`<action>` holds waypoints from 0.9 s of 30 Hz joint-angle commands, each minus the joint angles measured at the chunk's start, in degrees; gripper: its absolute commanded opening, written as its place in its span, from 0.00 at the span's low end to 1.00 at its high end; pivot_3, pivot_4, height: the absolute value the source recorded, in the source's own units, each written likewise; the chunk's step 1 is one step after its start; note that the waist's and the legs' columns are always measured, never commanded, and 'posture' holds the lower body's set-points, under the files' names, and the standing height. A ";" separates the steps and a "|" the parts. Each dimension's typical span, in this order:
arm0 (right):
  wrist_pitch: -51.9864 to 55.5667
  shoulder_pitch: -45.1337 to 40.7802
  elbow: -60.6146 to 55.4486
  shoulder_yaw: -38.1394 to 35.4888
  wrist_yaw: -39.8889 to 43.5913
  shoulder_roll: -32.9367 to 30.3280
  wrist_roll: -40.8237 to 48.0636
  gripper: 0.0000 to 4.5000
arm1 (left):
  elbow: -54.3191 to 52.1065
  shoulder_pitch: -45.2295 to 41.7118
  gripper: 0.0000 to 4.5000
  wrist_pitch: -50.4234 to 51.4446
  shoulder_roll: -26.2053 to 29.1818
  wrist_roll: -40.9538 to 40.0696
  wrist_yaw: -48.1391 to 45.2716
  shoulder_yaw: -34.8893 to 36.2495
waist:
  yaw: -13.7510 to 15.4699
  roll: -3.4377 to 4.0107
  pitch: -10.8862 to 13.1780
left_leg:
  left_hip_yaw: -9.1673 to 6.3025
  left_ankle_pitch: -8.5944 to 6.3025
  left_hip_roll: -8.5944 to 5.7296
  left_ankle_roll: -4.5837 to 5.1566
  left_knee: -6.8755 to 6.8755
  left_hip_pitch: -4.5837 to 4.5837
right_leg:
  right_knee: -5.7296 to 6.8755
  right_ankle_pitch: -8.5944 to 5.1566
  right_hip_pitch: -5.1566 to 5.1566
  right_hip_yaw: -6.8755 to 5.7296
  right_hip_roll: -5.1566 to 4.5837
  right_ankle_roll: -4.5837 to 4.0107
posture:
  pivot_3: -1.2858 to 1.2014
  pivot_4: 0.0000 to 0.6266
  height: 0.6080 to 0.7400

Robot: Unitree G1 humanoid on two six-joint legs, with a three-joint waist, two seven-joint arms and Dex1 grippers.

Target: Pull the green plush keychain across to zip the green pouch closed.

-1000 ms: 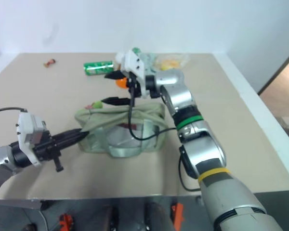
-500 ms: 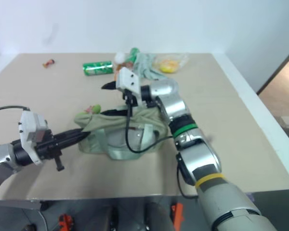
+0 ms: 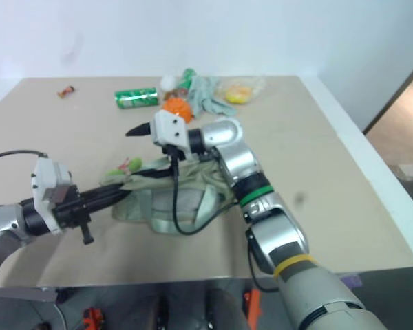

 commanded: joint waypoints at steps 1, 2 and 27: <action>-1.48 -0.02 -3.19 3.26 2.40 4.58 1.45 1.00 | -2.05 -0.98 0.00 -1.34 -0.25 -0.37 0.05 -0.59 | -0.01 0.00 0.00 | 0.00 0.00 0.01 0.00 0.00 0.01 | 0.00 0.01 0.00 0.00 0.01 -0.02 | 0.52 0.24 1.00; -1.56 -0.05 -3.37 3.07 2.67 4.69 1.76 1.00 | -2.02 -0.96 0.00 -1.29 -0.38 -0.39 0.26 -0.50 | -0.01 0.00 0.00 | 0.00 0.00 0.02 0.00 0.00 0.01 | 0.00 0.01 0.00 0.00 0.02 -0.03 | 0.52 0.24 1.00; 0.85 0.96 -7.66 1.26 2.12 2.28 5.31 0.01 | 1.55 -2.67 0.00 -2.03 -1.13 0.27 0.04 0.14 | 0.04 -0.01 -0.01 | 0.00 0.01 0.04 -0.01 -0.02 0.06 | 0.01 0.00 0.03 -0.04 0.02 -0.09 | 0.52 0.24 1.00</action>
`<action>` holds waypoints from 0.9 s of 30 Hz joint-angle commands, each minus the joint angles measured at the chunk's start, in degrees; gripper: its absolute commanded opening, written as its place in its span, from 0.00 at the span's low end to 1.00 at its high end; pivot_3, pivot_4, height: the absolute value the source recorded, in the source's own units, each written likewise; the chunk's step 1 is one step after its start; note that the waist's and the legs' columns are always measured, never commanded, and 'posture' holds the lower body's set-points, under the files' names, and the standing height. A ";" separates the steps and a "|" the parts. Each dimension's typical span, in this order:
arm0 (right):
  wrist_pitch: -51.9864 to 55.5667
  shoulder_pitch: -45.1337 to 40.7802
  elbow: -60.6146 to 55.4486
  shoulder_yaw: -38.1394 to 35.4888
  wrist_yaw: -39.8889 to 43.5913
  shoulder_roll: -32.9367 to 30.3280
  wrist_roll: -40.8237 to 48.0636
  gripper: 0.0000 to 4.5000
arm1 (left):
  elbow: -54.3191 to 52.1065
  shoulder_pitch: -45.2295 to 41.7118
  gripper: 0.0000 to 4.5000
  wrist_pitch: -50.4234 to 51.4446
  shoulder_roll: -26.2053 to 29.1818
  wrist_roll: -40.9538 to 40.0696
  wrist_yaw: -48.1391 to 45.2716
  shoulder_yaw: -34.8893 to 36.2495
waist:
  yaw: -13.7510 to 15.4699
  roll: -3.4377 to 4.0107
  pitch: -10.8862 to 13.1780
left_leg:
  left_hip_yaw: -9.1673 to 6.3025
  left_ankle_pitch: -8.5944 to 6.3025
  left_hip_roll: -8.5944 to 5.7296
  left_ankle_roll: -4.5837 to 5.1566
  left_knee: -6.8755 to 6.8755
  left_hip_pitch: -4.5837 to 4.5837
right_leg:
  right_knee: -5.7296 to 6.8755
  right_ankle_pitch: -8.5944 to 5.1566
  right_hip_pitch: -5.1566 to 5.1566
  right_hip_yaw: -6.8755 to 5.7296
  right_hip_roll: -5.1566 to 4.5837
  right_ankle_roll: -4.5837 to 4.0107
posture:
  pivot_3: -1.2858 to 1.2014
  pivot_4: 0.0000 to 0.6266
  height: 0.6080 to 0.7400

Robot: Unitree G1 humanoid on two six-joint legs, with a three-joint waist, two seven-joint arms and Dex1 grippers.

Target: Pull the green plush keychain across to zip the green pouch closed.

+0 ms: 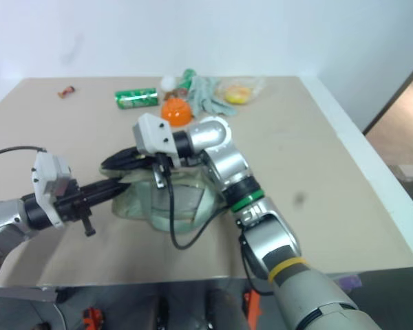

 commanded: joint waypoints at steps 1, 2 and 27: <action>-0.45 -0.47 0.48 -0.48 -1.33 0.11 -0.05 0.01 | -0.96 -0.20 0.00 -1.38 -0.29 -0.67 -0.39 0.52 | 0.00 0.00 0.00 | 0.00 0.00 0.00 0.00 0.00 0.00 | 0.00 0.00 0.00 0.00 0.00 0.00 | 0.52 0.24 1.00; -0.02 -0.67 0.59 -0.67 -1.35 0.05 0.22 0.01 | -0.90 0.03 0.00 -1.40 -0.28 -0.55 -0.40 0.59 | 0.00 0.00 0.00 | 0.00 0.00 0.00 0.00 0.00 0.00 | 0.00 0.00 0.00 0.00 -0.01 0.00 | 0.52 0.24 1.00; 43.57 -1.88 -17.55 1.32 -9.77 -4.78 4.66 0.64 | 0.24 3.35 0.00 -6.25 0.13 2.82 -1.29 -1.15 | 0.05 0.01 0.01 | 0.04 0.00 -0.03 -0.01 -0.06 -0.01 | 0.00 -0.02 -0.05 -0.03 -0.06 -0.02 | 0.52 0.24 1.00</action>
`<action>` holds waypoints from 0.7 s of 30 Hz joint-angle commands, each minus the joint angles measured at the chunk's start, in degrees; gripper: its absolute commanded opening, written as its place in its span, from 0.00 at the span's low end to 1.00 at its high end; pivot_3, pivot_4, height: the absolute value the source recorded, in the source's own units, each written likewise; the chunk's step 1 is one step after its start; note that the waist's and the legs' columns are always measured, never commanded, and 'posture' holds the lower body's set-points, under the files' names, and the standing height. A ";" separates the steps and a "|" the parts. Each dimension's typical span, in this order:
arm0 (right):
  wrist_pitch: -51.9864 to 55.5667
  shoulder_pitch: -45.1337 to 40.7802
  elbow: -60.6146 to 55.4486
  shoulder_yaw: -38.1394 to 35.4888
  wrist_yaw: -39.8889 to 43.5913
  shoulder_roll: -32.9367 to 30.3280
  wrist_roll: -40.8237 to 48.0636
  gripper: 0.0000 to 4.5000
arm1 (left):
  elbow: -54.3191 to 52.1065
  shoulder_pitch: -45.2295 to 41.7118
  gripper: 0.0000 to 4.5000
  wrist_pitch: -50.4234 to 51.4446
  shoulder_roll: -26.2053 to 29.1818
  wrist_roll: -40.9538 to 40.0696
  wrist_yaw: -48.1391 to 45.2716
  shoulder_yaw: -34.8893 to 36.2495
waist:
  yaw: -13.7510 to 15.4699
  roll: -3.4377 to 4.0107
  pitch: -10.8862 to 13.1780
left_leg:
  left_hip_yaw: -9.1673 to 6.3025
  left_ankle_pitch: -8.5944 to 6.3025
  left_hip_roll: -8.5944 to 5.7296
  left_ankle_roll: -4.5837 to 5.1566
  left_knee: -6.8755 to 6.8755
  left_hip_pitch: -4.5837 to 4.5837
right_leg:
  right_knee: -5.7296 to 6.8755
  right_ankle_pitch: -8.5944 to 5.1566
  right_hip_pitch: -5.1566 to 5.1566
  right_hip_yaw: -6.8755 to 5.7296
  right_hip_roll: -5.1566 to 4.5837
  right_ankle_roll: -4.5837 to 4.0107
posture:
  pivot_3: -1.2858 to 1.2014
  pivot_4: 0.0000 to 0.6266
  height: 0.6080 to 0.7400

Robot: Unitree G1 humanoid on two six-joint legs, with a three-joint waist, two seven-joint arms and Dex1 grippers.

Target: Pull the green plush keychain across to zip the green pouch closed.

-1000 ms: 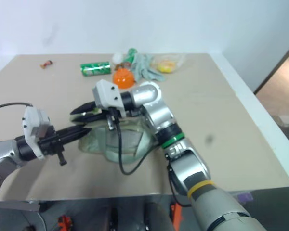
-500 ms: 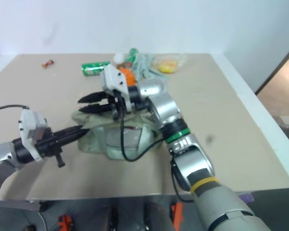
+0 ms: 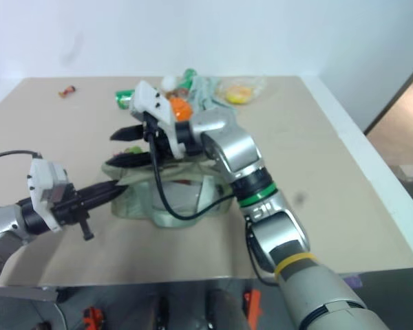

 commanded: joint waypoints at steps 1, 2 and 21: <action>2.32 0.38 -3.45 1.32 -0.63 -0.51 0.24 0.64 | 0.14 -0.01 0.00 -0.26 0.27 0.67 -0.65 -0.87 | 0.01 0.00 0.00 | 0.00 0.00 0.00 0.00 0.00 0.00 | 0.00 0.00 0.00 -0.01 0.00 0.00 | 0.52 0.24 1.00; 2.31 0.54 -3.35 1.52 -1.05 -0.43 0.01 0.64 | 0.15 -0.08 0.00 -0.30 0.22 0.71 -0.65 -0.92 | 0.01 -0.01 0.00 | -0.01 0.00 -0.01 0.00 0.00 0.00 | 0.00 0.00 0.00 -0.01 0.00 0.00 | 0.52 0.24 1.00; 4.02 -0.24 0.17 0.17 -3.47 -2.48 0.58 0.44 | 0.32 -0.18 0.00 -0.93 0.56 1.38 -1.03 -1.13 | 0.00 -0.01 -0.01 | -0.01 0.00 -0.01 0.00 0.00 0.00 | 0.00 -0.01 0.00 0.00 0.02 0.01 | 0.52 0.24 1.00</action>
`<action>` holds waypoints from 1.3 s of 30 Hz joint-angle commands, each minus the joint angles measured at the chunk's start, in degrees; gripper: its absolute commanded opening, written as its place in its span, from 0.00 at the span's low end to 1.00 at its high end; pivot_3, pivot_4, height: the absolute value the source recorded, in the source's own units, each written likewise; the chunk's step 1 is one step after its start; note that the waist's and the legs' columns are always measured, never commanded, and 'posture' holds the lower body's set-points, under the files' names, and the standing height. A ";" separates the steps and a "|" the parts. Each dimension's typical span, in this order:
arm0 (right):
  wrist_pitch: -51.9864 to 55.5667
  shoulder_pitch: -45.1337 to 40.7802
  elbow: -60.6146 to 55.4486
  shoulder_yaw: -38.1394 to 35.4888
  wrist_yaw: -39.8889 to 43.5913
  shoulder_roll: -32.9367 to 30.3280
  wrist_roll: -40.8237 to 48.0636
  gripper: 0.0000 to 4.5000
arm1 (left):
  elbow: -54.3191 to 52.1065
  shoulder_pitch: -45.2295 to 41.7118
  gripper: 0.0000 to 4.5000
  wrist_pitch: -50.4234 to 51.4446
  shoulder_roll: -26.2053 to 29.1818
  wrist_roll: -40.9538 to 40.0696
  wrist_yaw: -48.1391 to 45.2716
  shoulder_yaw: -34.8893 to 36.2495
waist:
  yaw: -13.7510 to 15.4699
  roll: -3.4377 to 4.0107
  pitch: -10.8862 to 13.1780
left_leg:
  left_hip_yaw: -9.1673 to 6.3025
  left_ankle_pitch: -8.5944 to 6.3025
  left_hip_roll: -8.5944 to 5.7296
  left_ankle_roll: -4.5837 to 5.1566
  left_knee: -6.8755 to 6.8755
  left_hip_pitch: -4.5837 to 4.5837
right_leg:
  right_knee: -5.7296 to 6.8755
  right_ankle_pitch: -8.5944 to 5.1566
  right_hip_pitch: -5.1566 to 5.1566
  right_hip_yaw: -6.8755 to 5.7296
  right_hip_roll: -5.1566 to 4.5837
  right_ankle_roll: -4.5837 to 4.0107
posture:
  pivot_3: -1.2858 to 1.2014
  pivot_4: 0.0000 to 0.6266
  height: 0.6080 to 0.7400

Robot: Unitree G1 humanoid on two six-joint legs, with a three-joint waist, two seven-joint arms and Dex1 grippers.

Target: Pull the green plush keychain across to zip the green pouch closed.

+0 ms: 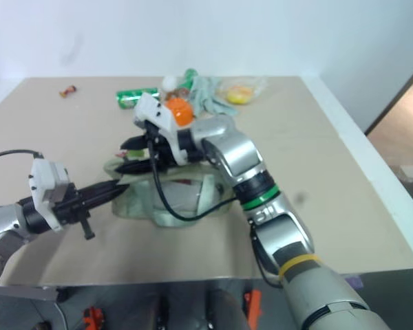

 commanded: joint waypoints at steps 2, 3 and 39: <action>0.44 -1.53 0.40 -1.73 -0.77 -0.56 0.56 0.30 | 0.03 0.00 0.00 -0.24 0.59 0.70 -1.11 -0.98 | 0.00 0.00 0.00 | 0.00 0.00 0.00 0.00 0.00 0.00 | 0.00 0.00 0.00 0.00 0.01 0.00 | 0.52 0.24 1.00; 0.45 -1.67 0.53 -1.76 -0.83 -0.50 0.62 0.26 | 0.07 -0.05 0.00 -0.28 0.60 0.78 -1.16 -1.09 | 0.00 0.00 0.00 | 0.00 0.00 0.01 0.00 0.00 0.00 | 0.00 0.00 0.00 0.00 0.01 0.00 | 0.52 0.24 1.00; -4.46 -1.77 -3.56 -8.89 -4.26 -2.55 4.77 0.00 | 3.41 -3.85 0.00 0.13 -0.64 1.90 1.96 -0.05 | 0.00 0.01 0.01 | -0.04 0.00 -0.01 0.00 -0.01 -0.16 | -0.01 -0.04 -0.08 0.00 0.02 0.05 | 0.52 0.24 1.00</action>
